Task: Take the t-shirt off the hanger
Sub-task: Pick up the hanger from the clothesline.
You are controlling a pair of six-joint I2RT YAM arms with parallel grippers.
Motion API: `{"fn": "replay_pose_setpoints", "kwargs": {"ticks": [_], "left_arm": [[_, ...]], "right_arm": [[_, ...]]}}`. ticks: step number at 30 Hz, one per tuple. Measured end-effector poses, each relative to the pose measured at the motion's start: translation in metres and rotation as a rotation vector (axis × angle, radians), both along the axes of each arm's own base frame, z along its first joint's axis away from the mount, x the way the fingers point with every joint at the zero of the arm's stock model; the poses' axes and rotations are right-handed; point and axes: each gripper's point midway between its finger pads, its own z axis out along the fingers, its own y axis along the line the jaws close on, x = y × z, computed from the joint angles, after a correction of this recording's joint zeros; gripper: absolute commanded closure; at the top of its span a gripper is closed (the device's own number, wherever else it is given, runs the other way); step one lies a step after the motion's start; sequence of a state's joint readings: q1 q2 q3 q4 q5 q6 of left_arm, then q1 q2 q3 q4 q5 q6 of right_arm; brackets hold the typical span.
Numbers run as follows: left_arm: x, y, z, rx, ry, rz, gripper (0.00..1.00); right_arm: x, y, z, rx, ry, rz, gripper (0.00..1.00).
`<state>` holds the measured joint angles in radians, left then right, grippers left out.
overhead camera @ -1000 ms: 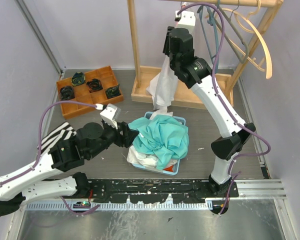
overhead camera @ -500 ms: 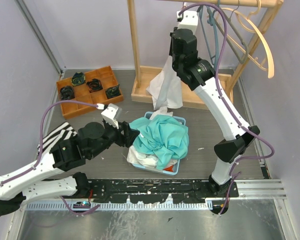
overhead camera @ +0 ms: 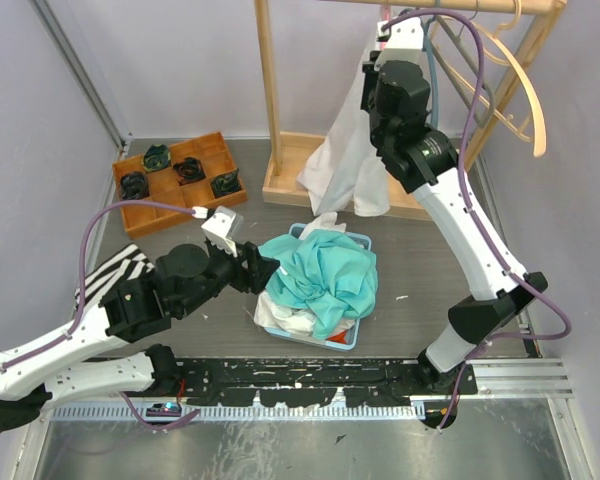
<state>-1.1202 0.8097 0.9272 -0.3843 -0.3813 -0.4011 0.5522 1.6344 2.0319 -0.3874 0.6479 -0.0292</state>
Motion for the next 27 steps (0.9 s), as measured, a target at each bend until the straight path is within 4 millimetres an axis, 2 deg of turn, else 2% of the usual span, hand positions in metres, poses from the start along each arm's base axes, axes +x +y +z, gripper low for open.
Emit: {"fn": "replay_pose_setpoints", "kwargs": {"ticks": [5,10,16,23,27], "left_arm": [[0.001,0.000,0.001,-0.003,-0.003,0.002,0.33],[0.001,0.000,0.001,-0.004,-0.003,0.003,0.33],[0.002,0.001,0.004,0.001,-0.015,0.009,0.32],[0.007,0.004,0.031,-0.016,-0.078,0.020,0.29],[0.015,0.001,0.054,-0.017,-0.138,0.034,0.23]], "right_arm": [[-0.011,-0.005,0.016,0.003,-0.051,0.041,1.00],[-0.009,-0.004,0.015,-0.011,-0.056,0.080,1.00],[-0.015,0.014,0.006,-0.034,-0.047,0.205,1.00],[-0.043,0.022,0.005,-0.034,-0.048,0.333,0.99],[-0.067,0.025,-0.007,-0.017,-0.038,0.413,0.99]]}}
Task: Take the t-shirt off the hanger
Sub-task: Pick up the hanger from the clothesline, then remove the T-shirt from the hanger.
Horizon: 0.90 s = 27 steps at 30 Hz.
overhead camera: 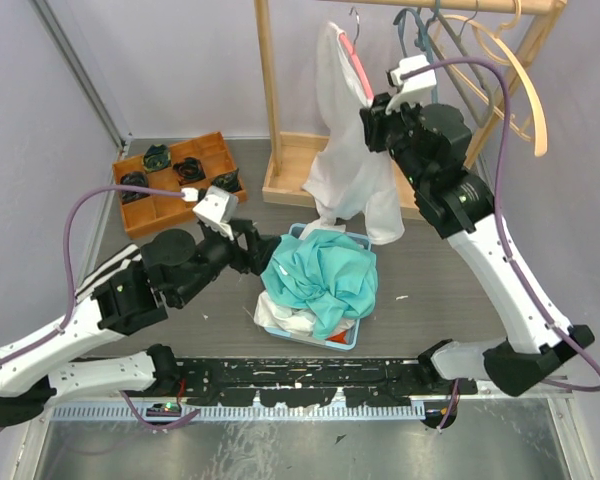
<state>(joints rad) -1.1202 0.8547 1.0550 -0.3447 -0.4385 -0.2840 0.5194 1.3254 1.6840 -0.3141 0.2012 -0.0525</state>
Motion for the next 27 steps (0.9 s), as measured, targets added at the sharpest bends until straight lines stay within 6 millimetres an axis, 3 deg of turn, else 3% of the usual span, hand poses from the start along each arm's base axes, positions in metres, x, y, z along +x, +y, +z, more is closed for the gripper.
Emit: {"fn": "replay_pose_setpoints", "kwargs": {"ticks": [8,14,20,27], "left_arm": [[0.026,-0.019,0.063,0.017,-0.169,0.033,0.09],[0.062,-0.037,0.114,-0.003,-0.268,0.067,0.09],[0.100,-0.044,0.118,-0.001,-0.272,0.094,0.10],[0.125,-0.080,0.107,0.017,-0.252,0.049,0.10]], "right_arm": [[-0.048,-0.005,-0.040,0.061,0.054,0.095,0.99],[-0.081,-0.007,-0.046,0.119,0.027,0.169,0.99],[-0.107,-0.009,-0.045,0.147,-0.016,0.236,0.99],[-0.128,-0.011,-0.048,0.158,-0.046,0.289,0.99]]}}
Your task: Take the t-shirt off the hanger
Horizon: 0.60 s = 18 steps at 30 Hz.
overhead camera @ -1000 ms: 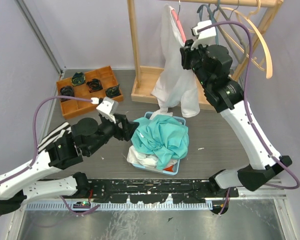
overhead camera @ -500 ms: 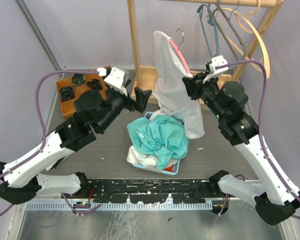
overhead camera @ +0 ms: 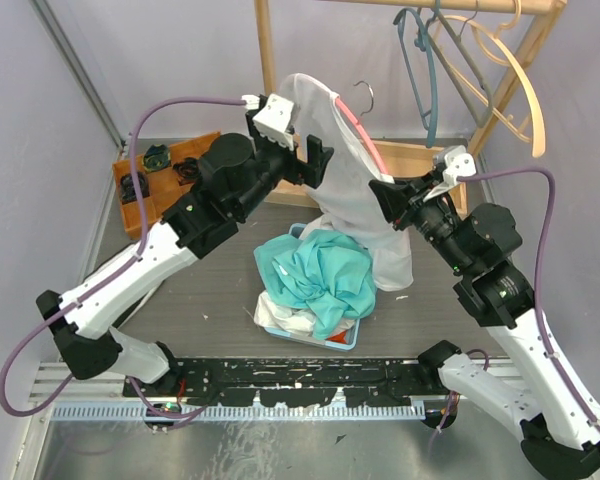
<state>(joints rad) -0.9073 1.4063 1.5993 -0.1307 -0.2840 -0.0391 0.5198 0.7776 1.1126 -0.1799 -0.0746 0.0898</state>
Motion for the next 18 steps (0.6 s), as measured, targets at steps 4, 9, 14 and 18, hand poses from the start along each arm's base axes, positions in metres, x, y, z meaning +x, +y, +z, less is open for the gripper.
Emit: {"fn": "replay_pose_setpoints", "kwargs": {"ticks": [4,9,14,18], "left_arm": [[0.006,-0.011,-0.003,-0.011,0.012,-0.015,0.12],[0.010,-0.017,0.007,-0.055,0.006,-0.023,0.12],[0.012,-0.020,0.013,-0.101,0.007,-0.036,0.12],[0.015,-0.023,0.013,-0.117,0.014,-0.040,0.19]], "right_arm": [[-0.007,0.000,-0.004,0.002,-0.002,0.018,0.99],[-0.012,0.001,-0.011,0.006,0.008,0.038,0.99],[-0.015,0.001,-0.015,0.008,0.012,0.047,0.99],[-0.017,0.000,-0.014,0.012,0.006,0.048,0.99]]}}
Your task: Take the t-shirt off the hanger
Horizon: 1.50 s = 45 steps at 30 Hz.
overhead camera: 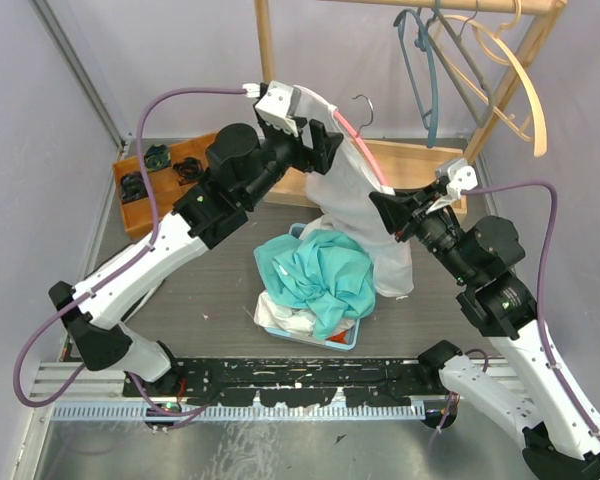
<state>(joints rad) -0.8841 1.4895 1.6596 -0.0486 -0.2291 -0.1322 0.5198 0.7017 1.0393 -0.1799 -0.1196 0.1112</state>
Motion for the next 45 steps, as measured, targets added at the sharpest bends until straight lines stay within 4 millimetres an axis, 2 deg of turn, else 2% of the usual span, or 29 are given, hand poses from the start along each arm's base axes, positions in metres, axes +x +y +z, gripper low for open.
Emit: {"fn": "replay_pose_setpoints", "kwargs": {"ticks": [3,7,9,12,13,14,15,18,19,21,29,33,45], "left_arm": [[0.004,-0.003,-0.003,-0.003,0.010,-0.002,0.25],[0.012,-0.007,-0.010,-0.009,0.030,0.000,0.39],[0.015,-0.009,-0.013,-0.013,0.039,-0.002,0.50],[0.017,-0.013,-0.015,-0.026,0.047,-0.015,0.73],[0.017,-0.014,-0.015,-0.027,0.046,-0.019,0.79],[0.016,-0.014,-0.014,-0.034,0.049,-0.024,0.80],[0.015,-0.015,-0.013,-0.038,0.047,-0.029,0.78],[0.013,-0.018,-0.009,-0.053,0.040,-0.049,0.50],[0.012,-0.018,-0.008,-0.063,0.043,-0.057,0.43],[0.008,-0.018,-0.005,-0.082,0.044,-0.073,0.36],[-0.012,-0.008,0.010,-0.149,0.035,-0.121,0.35],[-0.015,-0.008,0.016,-0.173,0.032,-0.135,0.35],[-0.008,-0.019,-0.003,-0.153,0.079,-0.136,0.37]], "right_arm": [[-0.002,0.000,0.002,0.004,-0.005,0.004,0.99],[-0.005,0.000,0.003,0.008,-0.009,0.014,0.99],[-0.005,0.000,0.003,0.008,-0.009,0.017,0.99],[-0.006,0.001,0.003,0.008,-0.009,0.019,0.99],[-0.005,0.001,0.002,0.007,-0.008,0.019,0.99],[-0.005,0.001,0.002,0.007,-0.008,0.019,0.99],[-0.005,0.001,0.002,0.007,-0.007,0.020,0.99],[-0.005,0.001,0.001,0.006,-0.006,0.020,0.99],[-0.005,0.001,0.001,0.006,-0.005,0.019,0.99],[-0.005,0.001,0.000,0.005,-0.003,0.017,0.99],[-0.004,0.001,0.000,0.004,-0.002,0.017,0.99],[-0.004,0.001,-0.001,0.004,-0.002,0.017,0.99],[-0.004,0.001,-0.001,0.004,-0.002,0.018,1.00]]}}
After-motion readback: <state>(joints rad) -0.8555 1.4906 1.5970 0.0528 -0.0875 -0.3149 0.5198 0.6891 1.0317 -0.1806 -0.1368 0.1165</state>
